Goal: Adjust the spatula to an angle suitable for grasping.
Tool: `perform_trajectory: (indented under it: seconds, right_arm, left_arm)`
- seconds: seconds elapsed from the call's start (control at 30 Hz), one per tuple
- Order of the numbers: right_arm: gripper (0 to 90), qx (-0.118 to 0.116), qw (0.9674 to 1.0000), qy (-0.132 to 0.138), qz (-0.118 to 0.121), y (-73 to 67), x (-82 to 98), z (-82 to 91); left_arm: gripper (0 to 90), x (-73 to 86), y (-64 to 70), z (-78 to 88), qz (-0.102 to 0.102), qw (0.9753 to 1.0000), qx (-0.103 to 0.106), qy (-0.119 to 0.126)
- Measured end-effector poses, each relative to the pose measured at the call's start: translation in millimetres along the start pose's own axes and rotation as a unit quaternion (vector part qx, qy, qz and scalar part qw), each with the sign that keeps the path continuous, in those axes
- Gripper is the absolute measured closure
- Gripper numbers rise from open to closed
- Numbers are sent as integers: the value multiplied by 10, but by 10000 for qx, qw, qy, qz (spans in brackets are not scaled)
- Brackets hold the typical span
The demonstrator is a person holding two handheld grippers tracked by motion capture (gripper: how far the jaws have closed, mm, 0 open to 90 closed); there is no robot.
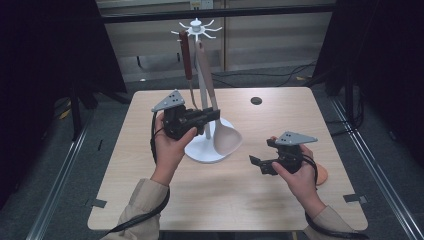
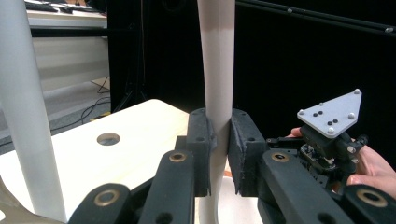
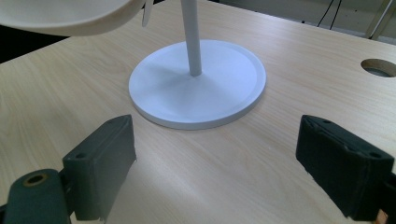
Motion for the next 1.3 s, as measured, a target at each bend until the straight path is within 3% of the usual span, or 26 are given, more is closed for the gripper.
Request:
perform_trajectory:
  seconds: [0.53,0.93,1.3]
  right_arm:
    - [120,-35,10000,-24,5,-19,2,-9]
    - [120,-74,10000,-33,42,-35,1,-12]
    - [121,-106,9999,-45,80,-47,3,-16]
  left_arm:
    - [797,6,-83,-40,225,9996,142,96]
    - [782,56,-152,-15,458,9981,201,359]
    - [763,95,-242,40,581,9972,-87,455]
Point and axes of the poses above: each handheld gripper's, and its own axes: z roughly backward along the jaws, x roughly out of its underside, y roughly to its right, the point moved 5 cm from there along -z, roughly forward along the jaws, and after that the axes turned 3 degrees about -y, right-handed, at the moved point
